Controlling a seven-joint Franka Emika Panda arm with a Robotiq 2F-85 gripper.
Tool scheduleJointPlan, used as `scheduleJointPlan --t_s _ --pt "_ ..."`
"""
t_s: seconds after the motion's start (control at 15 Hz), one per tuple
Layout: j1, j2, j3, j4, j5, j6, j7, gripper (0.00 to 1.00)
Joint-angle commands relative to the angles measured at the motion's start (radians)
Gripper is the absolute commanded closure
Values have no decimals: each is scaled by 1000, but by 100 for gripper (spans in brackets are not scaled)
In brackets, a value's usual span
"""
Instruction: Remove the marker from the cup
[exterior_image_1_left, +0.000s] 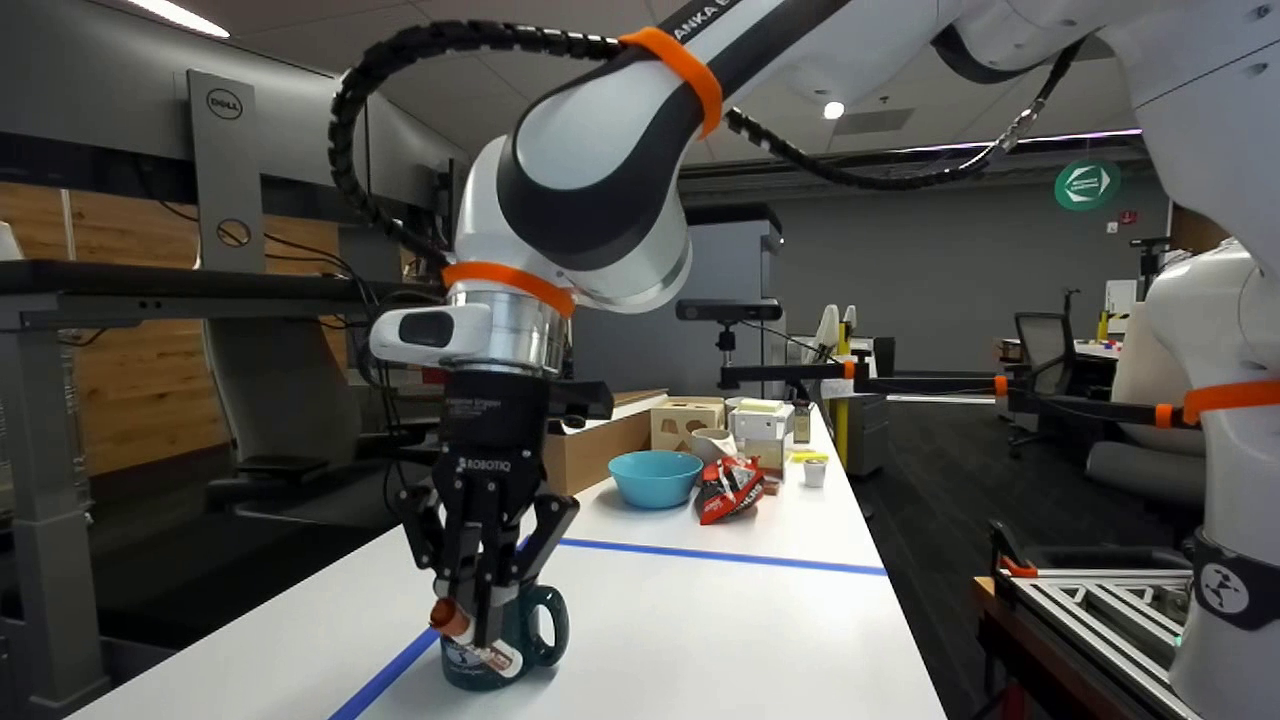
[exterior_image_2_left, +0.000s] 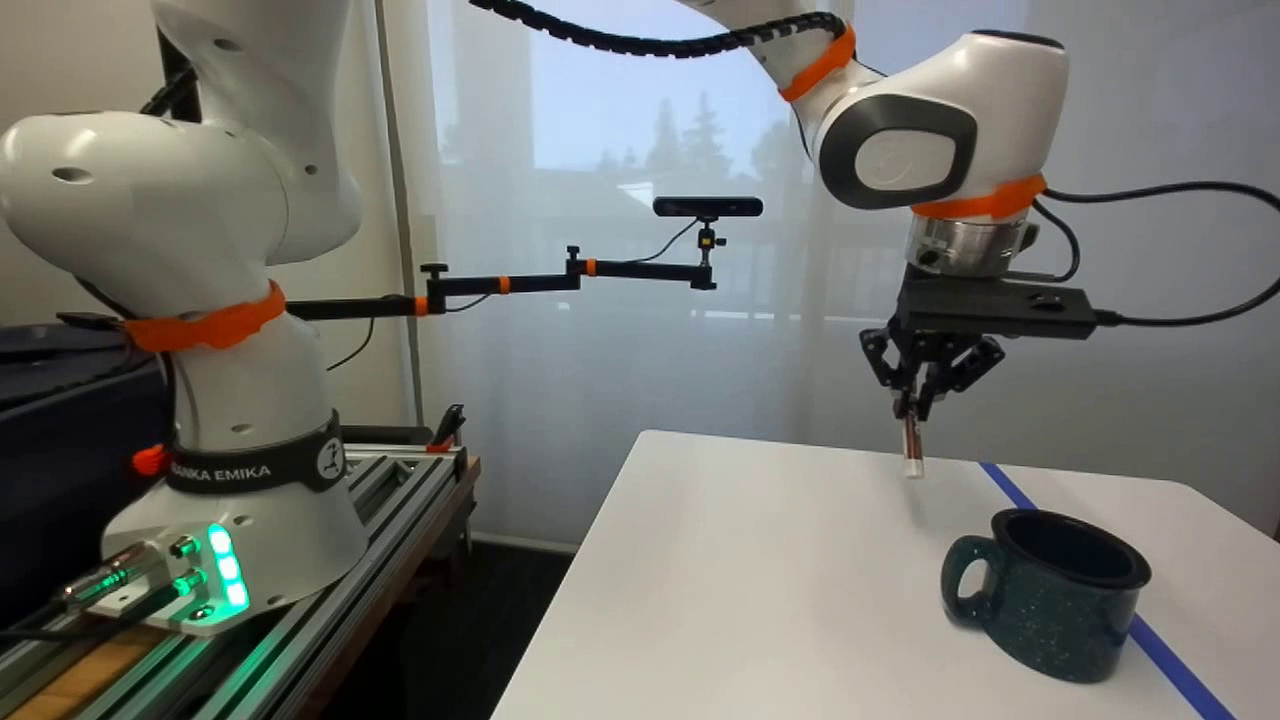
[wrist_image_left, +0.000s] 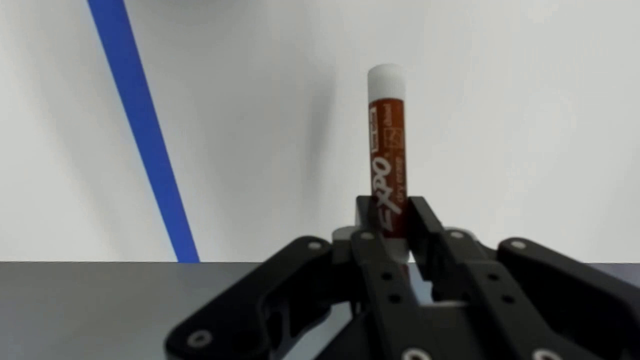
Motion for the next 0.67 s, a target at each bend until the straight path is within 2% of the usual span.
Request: scheduleJointPlan --t_s 0.0,0.6 --pt "24 32 -12 -21 -45 0 -23 95" --pt "67 160 -18 30 -247 -11 -30 95"
